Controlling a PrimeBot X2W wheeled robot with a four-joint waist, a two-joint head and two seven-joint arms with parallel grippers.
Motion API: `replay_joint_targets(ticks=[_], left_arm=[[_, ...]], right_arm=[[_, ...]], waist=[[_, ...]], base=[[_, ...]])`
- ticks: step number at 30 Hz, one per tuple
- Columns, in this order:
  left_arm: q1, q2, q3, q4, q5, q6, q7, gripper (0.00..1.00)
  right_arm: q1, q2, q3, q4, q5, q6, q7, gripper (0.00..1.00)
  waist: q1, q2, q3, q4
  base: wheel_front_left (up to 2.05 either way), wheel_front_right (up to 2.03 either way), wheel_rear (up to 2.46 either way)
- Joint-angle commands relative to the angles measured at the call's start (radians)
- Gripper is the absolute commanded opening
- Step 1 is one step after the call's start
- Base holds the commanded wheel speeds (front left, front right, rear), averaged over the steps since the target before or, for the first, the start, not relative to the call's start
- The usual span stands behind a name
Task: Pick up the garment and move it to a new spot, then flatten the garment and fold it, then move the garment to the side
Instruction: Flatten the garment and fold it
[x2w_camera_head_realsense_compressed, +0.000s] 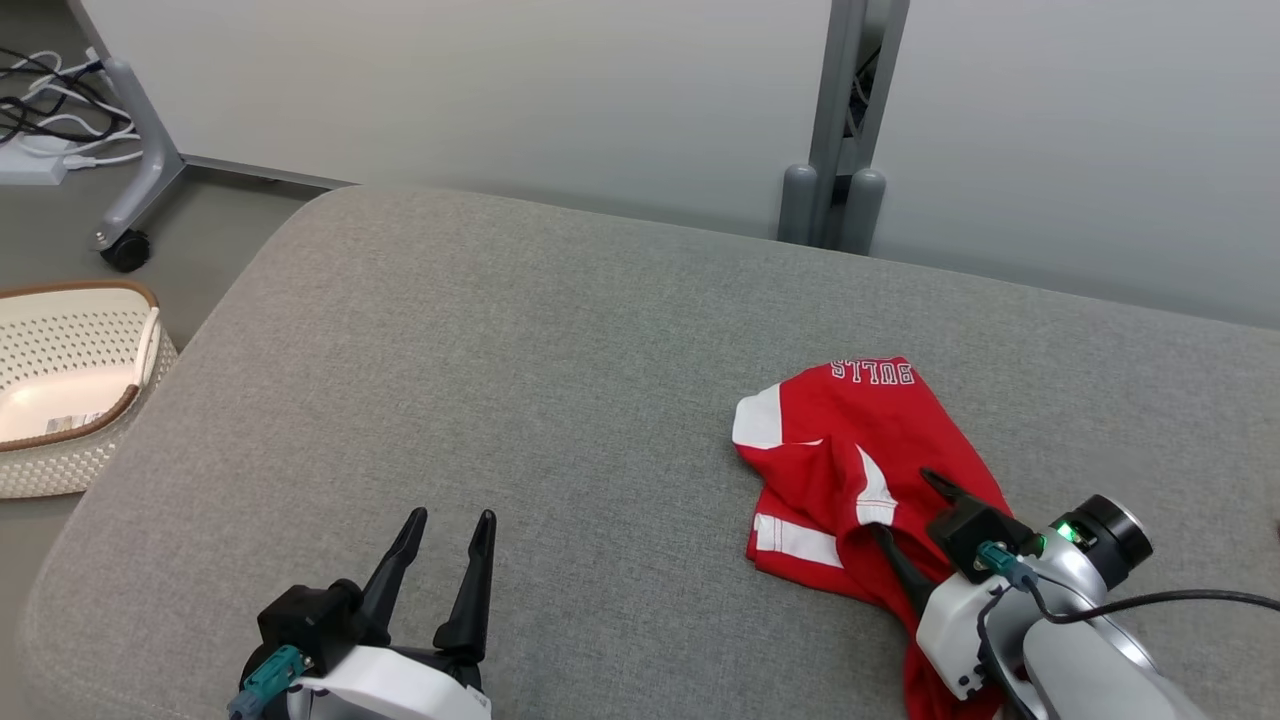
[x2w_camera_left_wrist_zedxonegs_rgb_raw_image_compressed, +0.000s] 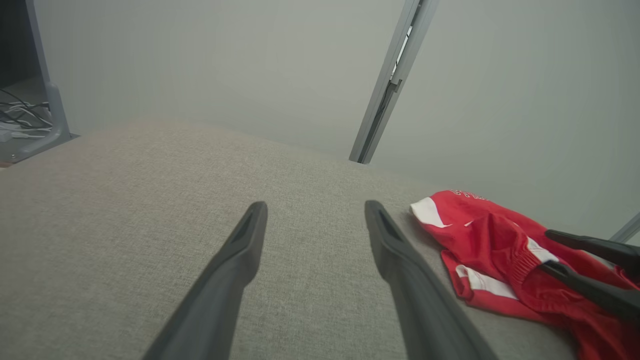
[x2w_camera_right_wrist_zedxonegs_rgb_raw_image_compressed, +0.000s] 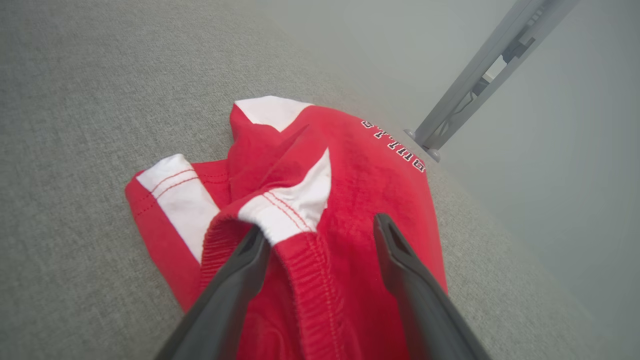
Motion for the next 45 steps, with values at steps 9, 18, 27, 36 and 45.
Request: replay_joint_targets(ticks=[9,18,27,36,45], left_arm=[[-0.021,0.004,-0.002,0.001,-0.01,-0.005,-0.004,1.0],[-0.012,0.004,0.002,0.006,-0.007,-0.005,-0.004,1.0],[-0.014,0.003,-0.011,0.008,-0.003,-0.005,-0.004,1.0],[-0.034,0.004,-0.02,0.012,-0.004,-0.006,-0.004,1.0],[-0.048,0.004,-0.052,0.015,-0.025,-0.005,-0.004,1.0]], right_arm=[[-0.044,0.03,-0.038,-0.008,0.017,-0.001,-0.011,0.0],[-0.015,-0.001,-0.11,-0.161,0.18,-0.001,-0.01,0.0],[-0.097,-0.138,-0.276,-0.042,0.348,-0.001,0.01,0.0],[-0.22,-0.242,-0.32,0.168,0.34,-0.001,0.034,0.0],[-0.383,-0.297,-0.366,0.334,0.302,-0.001,0.059,0.0]], waist=[[0.0,0.0,0.012,0.018],[0.0,0.0,-0.008,-0.009],[0.0,0.0,-0.008,-0.021],[0.0,0.0,0.031,-0.007],[0.0,0.0,0.056,0.028]], base=[[0.0,0.0,0.0],[0.0,0.0,0.0],[0.0,0.0,0.0],[0.0,0.0,0.0],[0.0,0.0,0.0]])
